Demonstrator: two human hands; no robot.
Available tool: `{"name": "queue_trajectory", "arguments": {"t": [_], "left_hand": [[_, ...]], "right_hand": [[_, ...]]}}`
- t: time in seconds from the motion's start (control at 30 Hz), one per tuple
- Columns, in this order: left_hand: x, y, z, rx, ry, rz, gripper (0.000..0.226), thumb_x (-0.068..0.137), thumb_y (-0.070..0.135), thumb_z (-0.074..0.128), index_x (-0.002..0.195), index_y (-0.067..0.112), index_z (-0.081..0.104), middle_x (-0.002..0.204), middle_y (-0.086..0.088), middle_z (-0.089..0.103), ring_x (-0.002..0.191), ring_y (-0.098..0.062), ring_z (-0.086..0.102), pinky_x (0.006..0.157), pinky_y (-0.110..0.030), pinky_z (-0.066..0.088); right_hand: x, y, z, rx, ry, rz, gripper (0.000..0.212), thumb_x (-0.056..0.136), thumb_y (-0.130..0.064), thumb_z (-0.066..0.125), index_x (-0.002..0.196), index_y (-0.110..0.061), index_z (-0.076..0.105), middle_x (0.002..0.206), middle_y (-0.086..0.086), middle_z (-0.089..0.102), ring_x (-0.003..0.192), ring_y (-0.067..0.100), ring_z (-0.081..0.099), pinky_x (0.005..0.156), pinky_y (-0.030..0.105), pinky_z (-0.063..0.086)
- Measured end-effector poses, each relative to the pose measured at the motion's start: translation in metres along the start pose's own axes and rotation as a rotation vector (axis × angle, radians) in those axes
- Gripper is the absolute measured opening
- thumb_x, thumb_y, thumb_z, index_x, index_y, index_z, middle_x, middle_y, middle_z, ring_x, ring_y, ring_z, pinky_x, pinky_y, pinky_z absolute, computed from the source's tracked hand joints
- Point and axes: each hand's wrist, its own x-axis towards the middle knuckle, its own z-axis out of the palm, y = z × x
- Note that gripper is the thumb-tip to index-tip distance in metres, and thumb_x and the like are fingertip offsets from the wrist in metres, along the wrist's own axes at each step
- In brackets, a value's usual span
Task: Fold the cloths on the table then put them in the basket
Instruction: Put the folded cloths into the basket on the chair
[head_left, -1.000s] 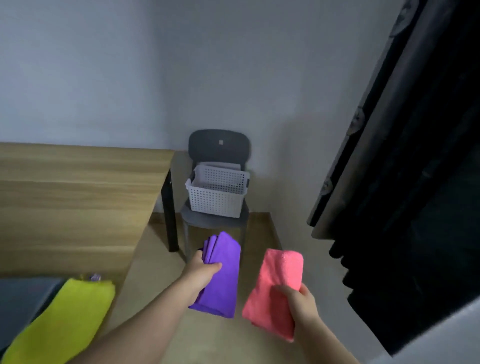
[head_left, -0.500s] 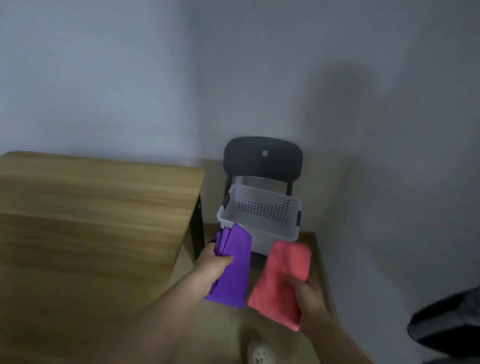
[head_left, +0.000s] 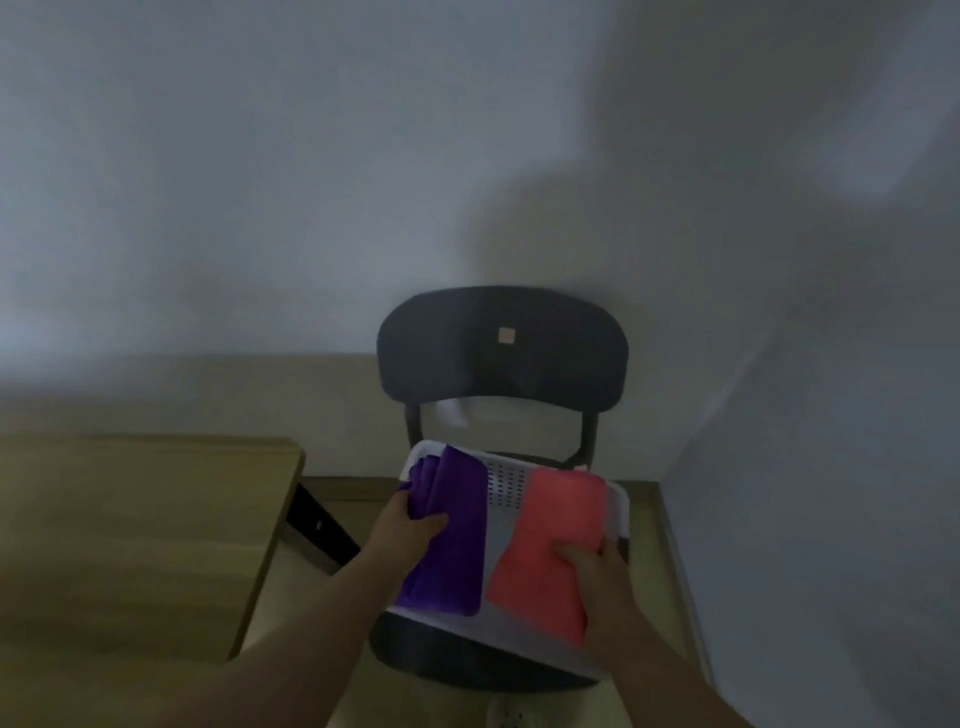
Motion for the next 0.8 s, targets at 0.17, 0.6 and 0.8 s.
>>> {"name": "queue_trajectory", "arguments": {"t": [0.17,0.6,0.8], "left_hand": [[0.063,-0.020,0.017,0.043,-0.049,-0.153,0.049,0.090,0.008,0.058,0.135,0.005,0.039,0.127,-0.020,0.053,0.111,-0.037,0.055,0.096,-0.050,0.046],[0.173,-0.109,0.053,0.133,-0.093,-0.447,0.049,0.088,-0.005,0.037,0.135,0.003,0.043,0.104,-0.008,0.056,0.074,-0.017,0.050,0.061,-0.025,0.040],[0.171,-0.142,0.051,0.546,-0.017,-0.147,0.065,0.091,0.002,0.047,0.148,0.008,0.016,0.149,-0.014,0.031,0.133,-0.027,0.035,0.109,-0.034,0.028]], "right_hand": [[0.052,0.022,0.008,0.032,0.002,0.181,0.037,0.086,-0.010,0.060,0.118,-0.022,0.047,0.096,0.005,0.060,0.094,0.030,0.059,0.083,0.044,0.051],[0.155,0.117,0.021,-0.008,0.004,0.461,0.032,0.076,-0.002,0.058,0.099,-0.023,0.062,0.094,0.010,0.070,0.088,0.032,0.065,0.080,0.050,0.055],[0.164,0.127,0.020,-0.220,0.123,0.286,0.017,0.082,0.005,0.054,0.083,-0.012,0.052,0.072,0.002,0.055,0.061,0.014,0.051,0.050,0.023,0.045]]}}
